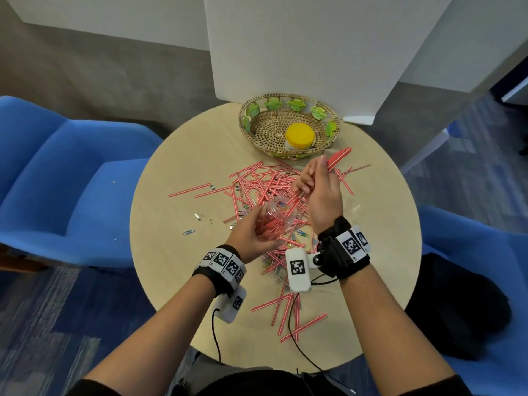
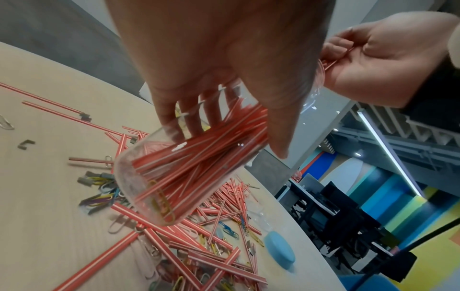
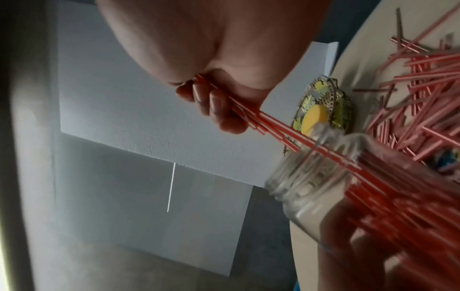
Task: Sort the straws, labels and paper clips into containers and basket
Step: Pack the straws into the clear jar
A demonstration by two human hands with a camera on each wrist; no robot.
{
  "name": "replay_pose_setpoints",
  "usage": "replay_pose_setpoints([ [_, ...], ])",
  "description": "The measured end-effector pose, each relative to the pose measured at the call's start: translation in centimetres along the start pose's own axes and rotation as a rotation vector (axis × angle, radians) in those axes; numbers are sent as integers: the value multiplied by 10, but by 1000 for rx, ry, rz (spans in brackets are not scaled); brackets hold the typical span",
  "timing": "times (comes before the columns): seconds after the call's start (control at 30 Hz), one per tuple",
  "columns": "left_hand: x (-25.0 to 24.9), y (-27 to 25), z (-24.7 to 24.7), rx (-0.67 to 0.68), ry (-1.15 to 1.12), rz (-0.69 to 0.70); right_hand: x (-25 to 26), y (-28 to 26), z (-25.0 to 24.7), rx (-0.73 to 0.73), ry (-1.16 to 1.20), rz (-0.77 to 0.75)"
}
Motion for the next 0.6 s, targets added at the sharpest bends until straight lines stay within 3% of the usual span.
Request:
replay_pose_setpoints([
  [0.1,-6,1,-2,-12,-6,13,-7,-2,5,48,-11,35],
  [0.2,-14,6,-4,-47,1,19,-17,-7,15,155,-359,59],
  [0.27,-18,9,-7,-65,11,16,-16,-5,10,187,-623,-53],
  [0.33,-18,12,-12,-78,23,12,-9,-1,0,163,-742,-153],
  [0.5,-9,11,-16,-93,88,-1,-15,-5,-3,353,-693,-67],
  [0.6,6,8,-17,-84,166,-38,-26,-4,-23,214,-553,57],
])
Point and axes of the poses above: each hand's wrist, its own y-axis towards the middle knuckle, its own z-axis out of the palm, x = y × z, the point moved 8 cm from there along y, towards the middle knuckle, and after that the axes turned 1 degree about -x, right-handed, at the moved point
